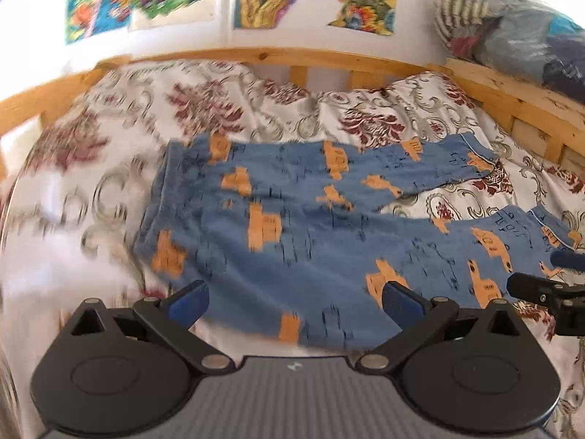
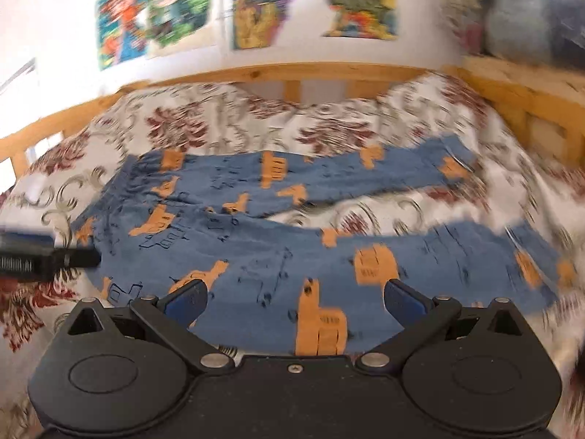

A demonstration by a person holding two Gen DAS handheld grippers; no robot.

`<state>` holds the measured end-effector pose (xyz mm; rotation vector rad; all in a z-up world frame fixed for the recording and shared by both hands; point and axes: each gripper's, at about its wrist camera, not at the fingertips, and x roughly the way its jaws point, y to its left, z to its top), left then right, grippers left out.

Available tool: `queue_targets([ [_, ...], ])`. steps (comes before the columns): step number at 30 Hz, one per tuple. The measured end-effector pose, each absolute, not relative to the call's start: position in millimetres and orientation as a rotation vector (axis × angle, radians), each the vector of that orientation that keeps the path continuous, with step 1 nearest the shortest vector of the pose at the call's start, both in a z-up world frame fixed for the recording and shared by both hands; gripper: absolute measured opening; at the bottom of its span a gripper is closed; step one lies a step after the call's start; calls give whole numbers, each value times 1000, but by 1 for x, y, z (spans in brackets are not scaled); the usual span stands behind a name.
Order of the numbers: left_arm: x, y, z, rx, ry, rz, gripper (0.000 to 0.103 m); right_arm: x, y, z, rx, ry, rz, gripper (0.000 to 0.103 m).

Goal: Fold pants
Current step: 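Grasp the pants waistband with the right gripper while the left gripper grasps the other waistband corner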

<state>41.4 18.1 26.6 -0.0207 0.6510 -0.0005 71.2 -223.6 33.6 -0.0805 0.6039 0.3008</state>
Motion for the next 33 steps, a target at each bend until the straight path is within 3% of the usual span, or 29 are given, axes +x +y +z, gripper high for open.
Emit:
queue_targets([
  [8,129,70,61,-82,803,29,103,162,-200,52,-208,628,486,102],
  [18,240,137,65,132,785,22,103,312,-154,46,-356,677,751,102],
  [26,295,133,48,429,835,-181,103,401,-106,20,-543,630,949,102],
  [33,330,155,34,379,939,-268,91,436,-92,-2,-603,686,1008,102],
])
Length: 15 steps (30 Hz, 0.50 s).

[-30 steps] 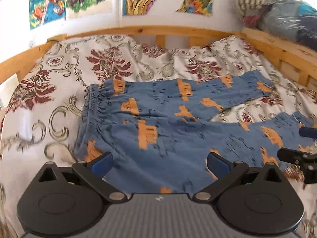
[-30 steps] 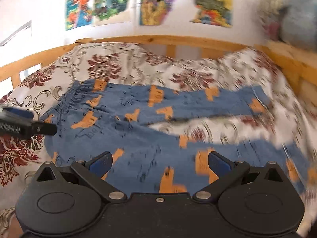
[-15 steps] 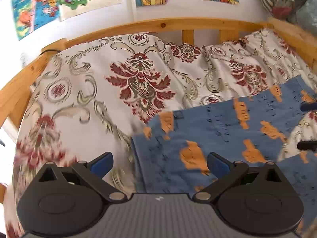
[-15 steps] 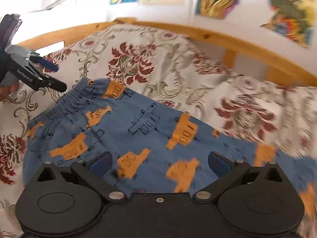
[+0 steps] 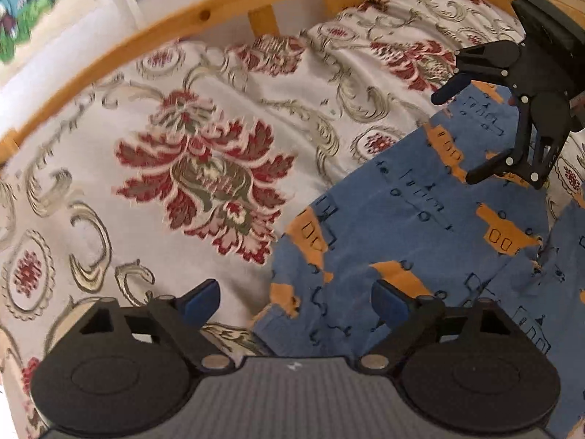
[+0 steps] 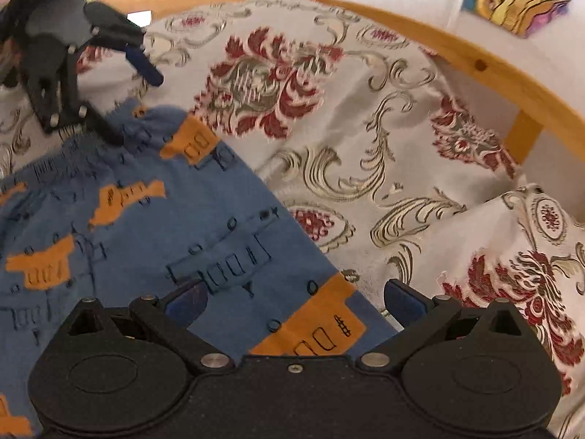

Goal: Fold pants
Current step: 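Grasp the pants waistband with the right gripper while the left gripper grasps the other waistband corner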

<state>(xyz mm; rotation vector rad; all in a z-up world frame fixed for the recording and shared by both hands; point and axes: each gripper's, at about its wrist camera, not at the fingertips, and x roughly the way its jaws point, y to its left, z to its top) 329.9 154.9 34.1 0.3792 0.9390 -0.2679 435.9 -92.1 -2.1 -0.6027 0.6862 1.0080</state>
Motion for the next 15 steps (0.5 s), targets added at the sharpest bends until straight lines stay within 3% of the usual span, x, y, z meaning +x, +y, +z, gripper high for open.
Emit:
queue_targets([
  [7,347,180,35,219,973,-290,71,455,-88,-7,-586,700,1010,98],
  [9,352,182,33,196,992,-285,44,459,-84,-7,-585,698,1000,91],
  [11,356,183,29,189,1021,-273,30,461,-78,-8,-600,702,1011,79],
  [15,355,175,24,239,1022,-269,17,458,-69,-15,-703,681,979,59],
])
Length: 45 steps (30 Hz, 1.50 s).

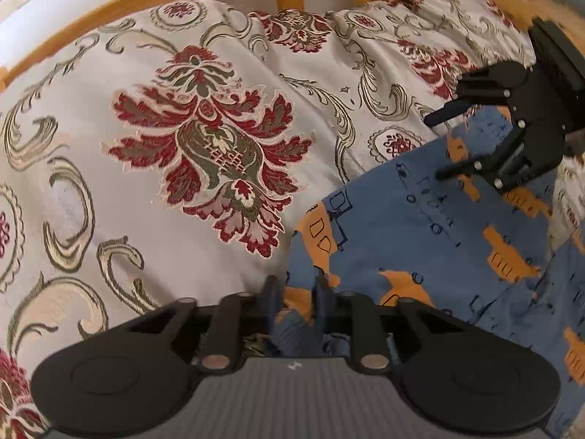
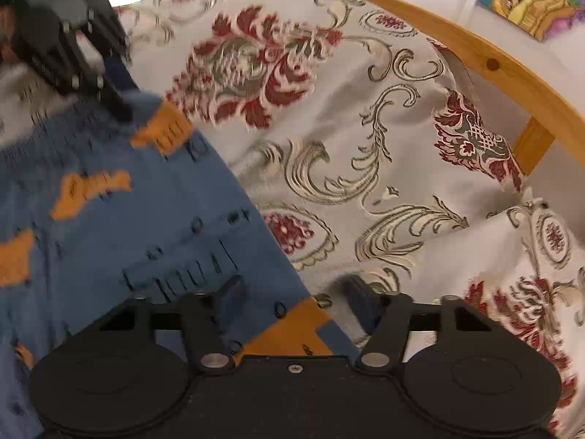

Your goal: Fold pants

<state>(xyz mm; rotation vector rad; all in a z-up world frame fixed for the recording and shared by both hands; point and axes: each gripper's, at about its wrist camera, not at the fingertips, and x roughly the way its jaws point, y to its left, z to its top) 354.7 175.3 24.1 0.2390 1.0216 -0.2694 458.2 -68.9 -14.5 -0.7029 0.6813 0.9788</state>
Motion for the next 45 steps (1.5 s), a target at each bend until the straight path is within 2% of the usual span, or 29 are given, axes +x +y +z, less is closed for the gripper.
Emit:
queue_targets([
  [2,355,171,24,257,1037,-275,14,456,-70,-15,-715,678,965,56],
  [4,354,168,24,263,1040,-282,13,451,-71,-14,-734,673,964,46],
  [8,347,157,28,324,1006,-248,10,440,-73,-15,-789,653,937,9],
  [11,341,150,30,363,983,-189,8,436,-76,-9,-765,640,910,4],
  [18,306,143,44,393,861,-134,5,386,-94,15,-736,553,848,2],
  [27,211,116,55,614,547,-158,5,251,-126,21,-915,233,713,1],
  [35,137,95,32,780,543,-288,5,163,-151,8,-829,307,680,0],
  [45,100,93,6,879,558,-370,5,108,-149,7,-817,367,669,0],
])
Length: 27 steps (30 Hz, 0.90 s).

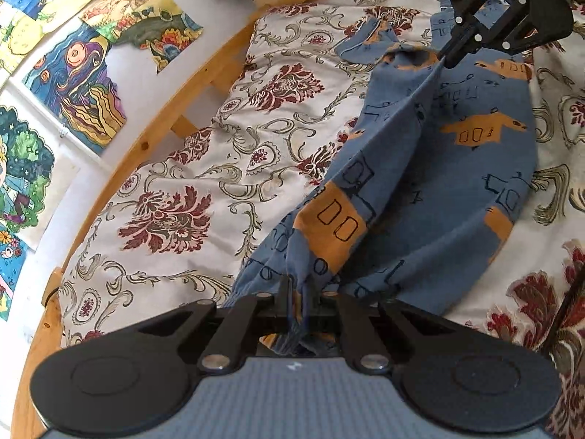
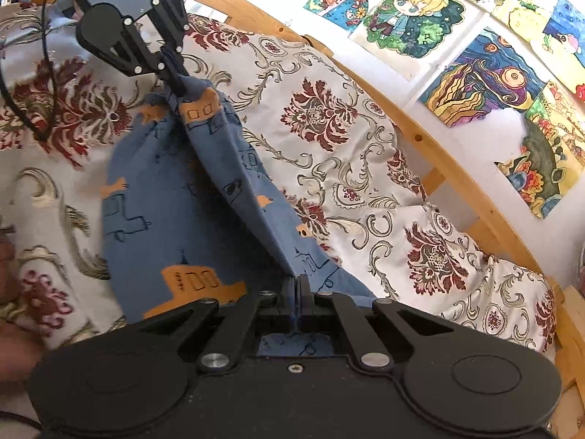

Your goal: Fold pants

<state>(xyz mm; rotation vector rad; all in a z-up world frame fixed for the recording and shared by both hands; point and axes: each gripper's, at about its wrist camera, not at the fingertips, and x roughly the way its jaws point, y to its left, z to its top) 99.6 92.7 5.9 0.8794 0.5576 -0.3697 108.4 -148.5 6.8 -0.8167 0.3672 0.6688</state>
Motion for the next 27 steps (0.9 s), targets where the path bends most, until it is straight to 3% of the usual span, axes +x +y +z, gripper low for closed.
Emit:
queue_targets([
  [6,89,86,-15,1092,543,-458,6,89,-147,5,-816,454,707,0],
  [16,77,93,-31,1213,642,-586,10,76,-141,-14,-802,577,756,0],
  [22,71,93,-27,1223,664,-615,30,78,-154,-7,-711,643,764,23],
  [25,71,95,-6,1094,736,-615,38,80,-167,10,-627,641,731,44],
  [27,75,94,13,940,780,-616,53,86,-173,20,-554,627,696,59],
])
